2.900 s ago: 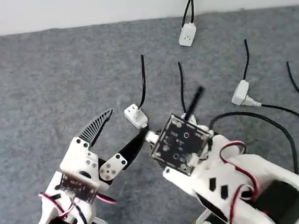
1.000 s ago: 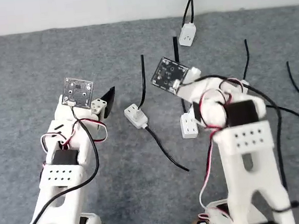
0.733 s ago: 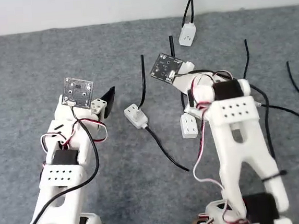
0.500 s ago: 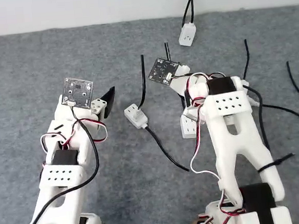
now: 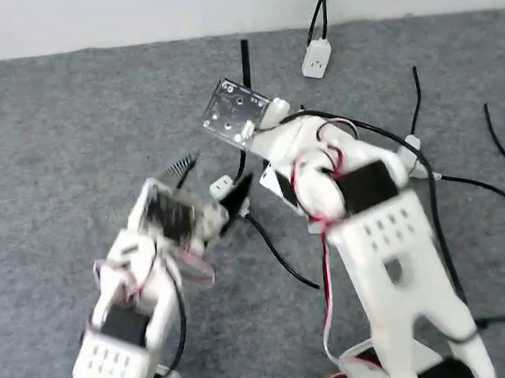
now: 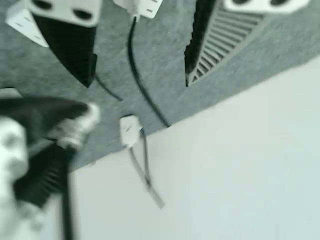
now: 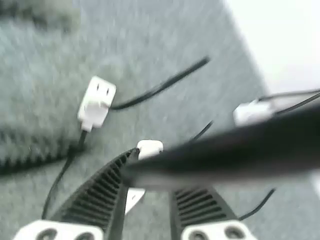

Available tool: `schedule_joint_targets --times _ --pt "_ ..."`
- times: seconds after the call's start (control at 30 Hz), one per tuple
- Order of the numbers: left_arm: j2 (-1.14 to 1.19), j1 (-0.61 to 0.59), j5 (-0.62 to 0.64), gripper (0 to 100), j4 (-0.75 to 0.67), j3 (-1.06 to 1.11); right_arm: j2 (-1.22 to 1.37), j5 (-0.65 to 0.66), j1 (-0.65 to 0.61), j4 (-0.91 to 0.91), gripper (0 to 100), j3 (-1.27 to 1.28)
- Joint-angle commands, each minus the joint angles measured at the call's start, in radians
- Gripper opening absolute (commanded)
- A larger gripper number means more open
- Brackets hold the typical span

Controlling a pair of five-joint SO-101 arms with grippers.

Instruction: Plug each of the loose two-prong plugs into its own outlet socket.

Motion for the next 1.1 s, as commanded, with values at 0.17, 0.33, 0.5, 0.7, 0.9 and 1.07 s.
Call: schedule_joint_targets --times 0.17,0.33,0.5,0.7,0.9,1.07 --pt "-0.690 0.086 -0.044 27 0.319 0.093 -0.189 -0.146 -0.199 0.145 0.8 -0.201" --pt "-0.605 0.077 -0.044 27 0.278 0.085 -0.194 -0.199 -0.326 0.188 0.8 -0.203" --pt "-0.600 0.077 -0.044 27 0.279 0.084 -0.196 -0.209 -0.335 0.213 0.8 -0.210" --pt "-0.600 0.072 -0.048 27 0.278 0.085 -0.196 -0.210 -0.338 0.308 0.8 -0.265" --pt "-0.598 0.003 -0.044 27 0.255 0.082 -0.199 -0.210 -0.340 0.364 0.8 -0.292" --pt "-0.598 -0.003 -0.025 27 0.255 0.082 -0.240 -0.210 -0.340 0.374 0.8 -0.288"
